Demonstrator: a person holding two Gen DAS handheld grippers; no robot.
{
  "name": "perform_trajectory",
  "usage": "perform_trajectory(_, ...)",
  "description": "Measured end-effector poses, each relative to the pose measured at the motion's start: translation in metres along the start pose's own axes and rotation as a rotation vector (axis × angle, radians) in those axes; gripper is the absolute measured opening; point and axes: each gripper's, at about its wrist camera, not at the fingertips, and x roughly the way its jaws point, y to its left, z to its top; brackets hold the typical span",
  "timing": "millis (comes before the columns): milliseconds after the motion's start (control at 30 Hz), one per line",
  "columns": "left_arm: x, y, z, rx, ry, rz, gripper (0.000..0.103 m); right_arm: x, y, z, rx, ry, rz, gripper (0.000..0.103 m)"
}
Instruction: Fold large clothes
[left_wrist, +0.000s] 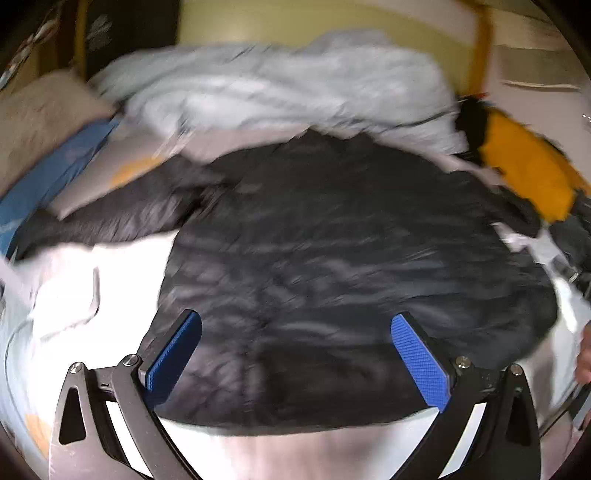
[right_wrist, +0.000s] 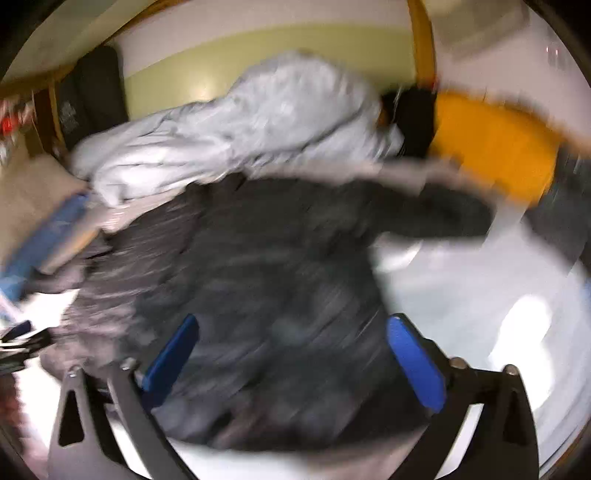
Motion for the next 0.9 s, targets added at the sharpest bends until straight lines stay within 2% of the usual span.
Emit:
perform_trajectory(100, -0.006, -0.019, -0.001, 0.068, -0.014, -0.069, 0.102, 0.011, 0.011, -0.019, 0.018, 0.135, 0.036, 0.103)
perform_trajectory(167, 0.004, -0.029, -0.004, 0.096, 0.017, -0.063, 0.102, 0.022, 0.032, -0.027, -0.109, 0.206, -0.050, 0.103)
perform_trajectory(200, 0.010, -0.033, -0.006, 0.098, 0.032, -0.057, 0.102, 0.025, 0.042, -0.029, -0.195, 0.208, -0.113, 0.103)
perform_trajectory(267, 0.029, -0.040, -0.011, 0.098, 0.076, -0.049, 0.102, 0.027, 0.054, -0.035, -0.296, 0.183, -0.171, 0.103)
perform_trajectory(333, 0.050, -0.043, -0.016, 0.112, 0.139, -0.023, 0.102, 0.034, 0.054, -0.039, -0.290, 0.216, -0.150, 0.103)
perform_trajectory(400, 0.065, -0.040, -0.021, 0.095, 0.173, 0.046, 0.103, 0.048, 0.048, -0.041, -0.251, 0.276, -0.119, 0.103)
perform_trajectory(500, 0.078, -0.024, -0.025, 0.012, 0.212, 0.126, 0.103, 0.071, 0.039, -0.044, -0.226, 0.326, -0.155, 0.103)
perform_trajectory(600, 0.080, -0.007, -0.029, -0.066, 0.230, 0.213, 0.103, 0.089, 0.028, -0.044, -0.163, 0.354, -0.141, 0.103)
perform_trajectory(833, 0.079, 0.027, -0.031, -0.163, 0.279, 0.288, 0.103, 0.092, 0.007, -0.036, -0.109, 0.359, -0.136, 0.103)
perform_trajectory(900, 0.074, 0.036, -0.034, -0.189, 0.292, 0.278, 0.103, 0.091, 0.005, -0.034, -0.108, 0.355, -0.139, 0.103)
